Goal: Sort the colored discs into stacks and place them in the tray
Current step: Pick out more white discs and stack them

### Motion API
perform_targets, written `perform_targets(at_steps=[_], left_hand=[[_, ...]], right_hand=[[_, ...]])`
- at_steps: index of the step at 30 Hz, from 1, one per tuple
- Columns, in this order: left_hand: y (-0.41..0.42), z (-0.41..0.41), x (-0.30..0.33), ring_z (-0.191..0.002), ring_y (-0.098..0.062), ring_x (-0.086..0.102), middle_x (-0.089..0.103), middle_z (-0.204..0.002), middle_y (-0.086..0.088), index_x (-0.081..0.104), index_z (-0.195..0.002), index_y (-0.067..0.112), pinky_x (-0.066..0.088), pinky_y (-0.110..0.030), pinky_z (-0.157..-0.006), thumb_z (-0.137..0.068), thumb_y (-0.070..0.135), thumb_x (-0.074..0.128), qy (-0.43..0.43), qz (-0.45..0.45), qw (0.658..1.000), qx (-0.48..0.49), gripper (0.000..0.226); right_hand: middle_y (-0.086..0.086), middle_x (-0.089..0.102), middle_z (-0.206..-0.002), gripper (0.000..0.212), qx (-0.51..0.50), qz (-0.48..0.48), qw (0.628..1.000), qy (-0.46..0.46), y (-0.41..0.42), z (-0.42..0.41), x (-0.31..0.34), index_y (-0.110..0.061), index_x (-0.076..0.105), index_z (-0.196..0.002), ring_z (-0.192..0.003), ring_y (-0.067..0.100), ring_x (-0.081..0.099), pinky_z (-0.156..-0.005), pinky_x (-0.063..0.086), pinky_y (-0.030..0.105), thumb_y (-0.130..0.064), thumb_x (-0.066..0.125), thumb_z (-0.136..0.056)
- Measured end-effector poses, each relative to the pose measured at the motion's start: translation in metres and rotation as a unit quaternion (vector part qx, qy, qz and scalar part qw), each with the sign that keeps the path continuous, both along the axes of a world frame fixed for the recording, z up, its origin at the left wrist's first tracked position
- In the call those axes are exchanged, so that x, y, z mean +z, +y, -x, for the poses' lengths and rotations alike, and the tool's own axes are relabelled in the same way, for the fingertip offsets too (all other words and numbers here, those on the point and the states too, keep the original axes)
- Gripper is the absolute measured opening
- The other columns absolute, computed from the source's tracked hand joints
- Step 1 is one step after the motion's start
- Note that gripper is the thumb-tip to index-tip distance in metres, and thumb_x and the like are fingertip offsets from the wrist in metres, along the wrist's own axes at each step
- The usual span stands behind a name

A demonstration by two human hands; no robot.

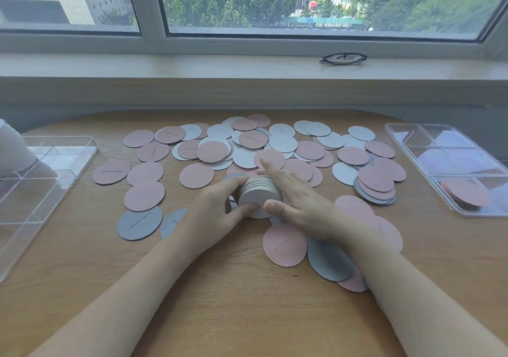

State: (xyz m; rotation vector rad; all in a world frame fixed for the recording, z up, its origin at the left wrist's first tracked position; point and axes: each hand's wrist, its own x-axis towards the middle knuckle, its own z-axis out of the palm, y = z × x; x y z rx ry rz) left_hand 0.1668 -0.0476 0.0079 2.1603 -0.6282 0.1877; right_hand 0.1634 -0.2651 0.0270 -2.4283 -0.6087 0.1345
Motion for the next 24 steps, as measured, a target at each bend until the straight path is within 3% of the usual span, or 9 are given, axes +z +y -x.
perform_targets(at_steps=[2,4,6,8,10,13,18,24], left_hand=[[0.0,0.0,0.0,-0.081,-0.009,0.062,0.067,-0.096,0.018,0.062,-0.124,0.03,0.048,-0.023,-0.071,-0.089,0.033,0.074,0.002,-0.004,1.0,0.0,0.037],[0.0,0.001,0.001,-0.076,-0.005,0.058,0.066,-0.094,0.017,0.063,-0.12,0.031,0.042,-0.016,-0.068,-0.088,0.031,0.074,0.008,-0.008,1.0,0.008,0.035],[0.001,0.002,0.001,-0.073,-0.004,0.056,0.065,-0.093,0.016,0.063,-0.116,0.032,0.04,-0.014,-0.066,-0.087,0.031,0.075,0.014,-0.012,1.0,0.015,0.031],[0.0,0.001,0.001,-0.072,-0.005,0.055,0.065,-0.093,0.016,0.062,-0.114,0.033,0.041,-0.015,-0.066,-0.087,0.032,0.074,0.017,-0.013,1.0,0.016,0.029],[0.0,0.001,0.001,-0.073,-0.007,0.056,0.066,-0.094,0.015,0.062,-0.114,0.034,0.042,-0.016,-0.067,-0.087,0.032,0.074,0.017,-0.015,1.0,0.016,0.029],[0.0,0.001,0.002,-0.077,-0.006,0.058,0.066,-0.095,0.015,0.063,-0.115,0.031,0.043,-0.017,-0.069,-0.087,0.03,0.074,0.02,-0.012,1.0,0.011,0.03],[0.001,0.002,0.002,-0.078,-0.016,0.06,0.067,-0.094,0.014,0.063,-0.114,0.03,0.048,-0.029,-0.075,-0.087,0.03,0.075,0.023,-0.008,1.0,0.007,0.029],[0.002,0.002,0.003,-0.083,-0.014,0.061,0.067,-0.096,0.014,0.063,-0.115,0.03,0.047,-0.031,-0.077,-0.087,0.032,0.074,0.027,-0.011,1.0,0.008,0.03]], right_hand=[[-0.015,0.026,-0.16,0.088,0.016,0.005,1.0,0.003,0.0,-0.003,-0.003,-0.038,0.006,-0.157,-0.147,0.008,0.018,-0.119,0.014,0.033,-0.079,0.028,-0.083],[-0.011,0.037,-0.154,0.079,-0.024,-0.01,0.999,-0.036,-0.008,-0.009,-0.001,-0.034,0.024,-0.155,-0.144,0.011,0.028,-0.117,0.02,0.037,-0.075,0.027,-0.087],[-0.004,0.055,-0.137,0.065,-0.126,0.007,0.984,-0.122,-0.026,-0.019,0.001,-0.028,0.049,-0.142,-0.129,0.019,0.047,-0.107,0.033,0.039,-0.064,0.034,-0.09],[0.001,0.061,-0.12,0.047,-0.252,0.089,0.948,-0.172,-0.052,-0.028,0.0,-0.022,0.063,-0.123,-0.117,0.025,0.053,-0.097,0.035,0.041,-0.052,0.048,-0.09],[0.001,0.058,-0.122,0.038,-0.334,0.187,0.915,-0.125,-0.076,-0.031,-0.002,-0.021,0.062,-0.119,-0.121,0.026,0.048,-0.098,0.034,0.043,-0.048,0.057,-0.092],[-0.001,0.052,-0.131,0.044,-0.375,0.271,0.885,-0.054,-0.094,-0.031,-0.004,-0.023,0.059,-0.125,-0.126,0.026,0.04,-0.1,0.029,0.042,-0.052,0.057,-0.093],[-0.002,0.06,-0.114,0.029,-0.398,0.311,0.856,-0.11,-0.09,-0.037,-0.002,-0.027,0.072,-0.104,-0.112,0.025,0.047,-0.089,0.029,0.039,-0.05,0.062,-0.09],[-0.001,0.069,-0.084,0.023,-0.399,0.298,0.848,-0.18,-0.088,-0.038,-0.004,-0.027,0.075,-0.085,-0.09,0.023,0.059,-0.086,0.028,0.038,-0.036,0.055,-0.089]])
